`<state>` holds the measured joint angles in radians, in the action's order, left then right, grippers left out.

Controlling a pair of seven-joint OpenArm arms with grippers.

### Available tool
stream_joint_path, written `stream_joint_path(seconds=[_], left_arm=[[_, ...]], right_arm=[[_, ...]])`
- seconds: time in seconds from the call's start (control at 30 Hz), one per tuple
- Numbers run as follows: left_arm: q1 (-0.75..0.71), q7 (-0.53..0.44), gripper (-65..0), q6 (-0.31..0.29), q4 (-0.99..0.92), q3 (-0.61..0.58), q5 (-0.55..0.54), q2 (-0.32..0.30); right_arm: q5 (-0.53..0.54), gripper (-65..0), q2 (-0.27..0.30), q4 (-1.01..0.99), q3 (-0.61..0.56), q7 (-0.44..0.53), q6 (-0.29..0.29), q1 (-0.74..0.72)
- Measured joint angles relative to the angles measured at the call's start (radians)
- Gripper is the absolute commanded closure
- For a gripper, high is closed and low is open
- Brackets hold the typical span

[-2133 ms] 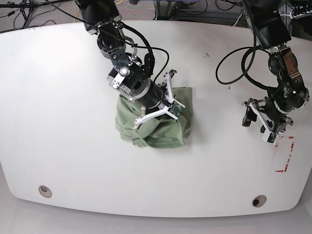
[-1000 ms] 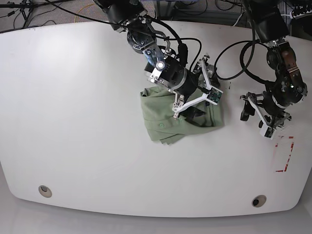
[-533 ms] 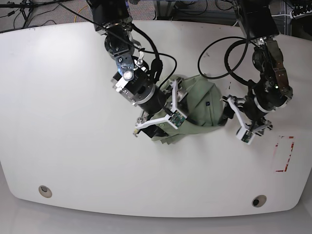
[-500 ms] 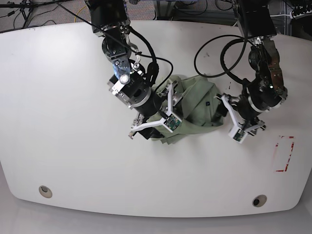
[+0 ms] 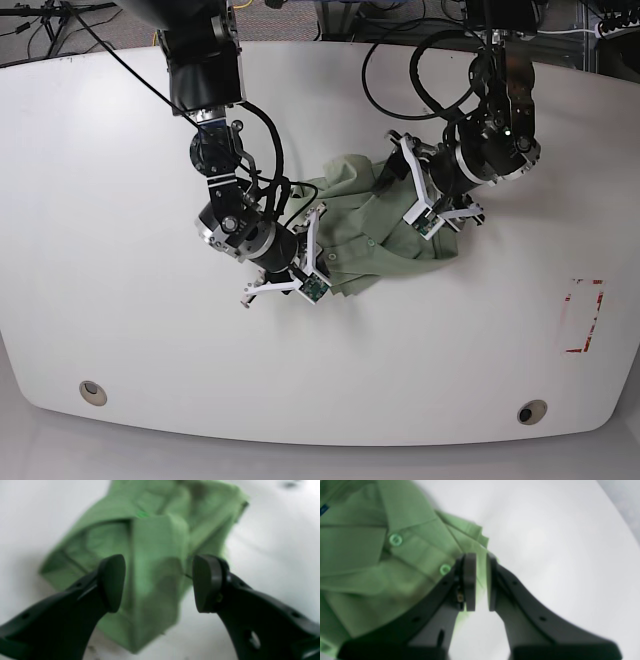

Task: Fold the T-shirt properly
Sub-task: 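Grasp the shirt's sides with both grippers and square the bundle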

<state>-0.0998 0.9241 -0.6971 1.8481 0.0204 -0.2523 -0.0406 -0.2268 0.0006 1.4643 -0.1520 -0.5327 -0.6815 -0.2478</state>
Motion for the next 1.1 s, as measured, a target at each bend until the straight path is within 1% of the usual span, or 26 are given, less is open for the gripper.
stream_joint_path(seconds=[0.07, 0.1, 0.13, 0.17, 0.23, 0.3, 0.37, 0.5, 0.63, 0.73, 0.83, 0.87, 0.93, 1.0, 1.1], left_arm=[[-0.028, 0.000, -39.6, 0.000, 0.009, -0.008, -0.001, 0.000], [-0.041, 0.000, -39.6, -0.001, 0.009, -0.008, -0.002, 0.002], [-0.054, 0.000, -39.6, 0.000, 0.010, -0.008, -0.003, 0.001], [-0.063, 0.001, -39.6, -0.001, 0.009, -0.007, -0.003, -0.001], [-0.074, 0.003, -39.6, 0.000, 0.006, -0.006, 0.005, -0.009], [-0.077, 0.003, -39.6, -0.001, 0.001, -0.008, 0.008, -0.029], [-0.072, -0.002, -39.6, 0.000, -0.012, -0.006, 0.020, -0.043], [-0.050, 0.000, -39.6, 0.000, -0.083, -0.003, 0.050, -0.052], [0.001, 0.000, -39.6, -0.001, -0.151, -0.004, 0.079, -0.053], [0.071, -0.006, -39.6, -0.008, -0.227, -0.010, 0.096, -0.073], [0.153, -0.013, -39.6, -0.007, -0.327, -0.008, 0.101, -0.098], [0.175, -0.012, -39.6, 0.002, -0.355, -0.010, 0.107, -0.103], [0.221, -0.012, -39.6, 0.002, -0.409, -0.009, 0.106, -0.121], [0.262, -0.012, -39.6, 0.001, -0.462, -0.016, 0.106, -0.133], [0.336, -0.023, -39.6, 0.000, -0.543, -0.068, 0.108, -0.152]], right_arm=[[0.006, -6.8, -0.002, -0.067, -0.003, 0.068, -0.005, -0.023], [0.012, -6.8, 0.000, -0.097, -0.003, 0.085, -0.010, -0.034], [0.023, -6.8, 0.000, -0.130, -0.006, 0.131, -0.016, -0.047], [0.008, -6.8, 0.002, -0.157, -0.006, 0.135, -0.011, -0.054], [0.014, -6.8, 0.003, -0.219, -0.006, 0.193, -0.015, -0.075], [0.014, -6.8, 0.005, -0.273, -0.005, 0.223, -0.011, -0.093], [0.012, -6.7, 0.008, -0.328, -0.005, 0.258, -0.011, -0.108], [0.013, -6.7, 0.017, -0.443, -0.004, 0.360, -0.006, -0.132], [0.014, -6.7, 0.039, -0.496, -0.007, 0.433, -0.004, -0.129], [0.058, -6.7, 0.071, -0.489, -0.005, 0.451, -0.006, -0.100], [0.129, -6.7, 0.115, -0.433, 0.011, 0.452, -0.007, -0.045], [0.151, -6.7, 0.130, -0.411, 0.022, 0.454, -0.008, -0.023], [0.179, -6.7, 0.153, -0.362, 0.037, 0.448, -0.006, 0.026], [0.200, -6.7, 0.175, -0.311, 0.053, 0.436, -0.006, 0.073], [0.214, -6.7, 0.194, -0.223, 0.087, 0.386, -0.006, 0.139]])
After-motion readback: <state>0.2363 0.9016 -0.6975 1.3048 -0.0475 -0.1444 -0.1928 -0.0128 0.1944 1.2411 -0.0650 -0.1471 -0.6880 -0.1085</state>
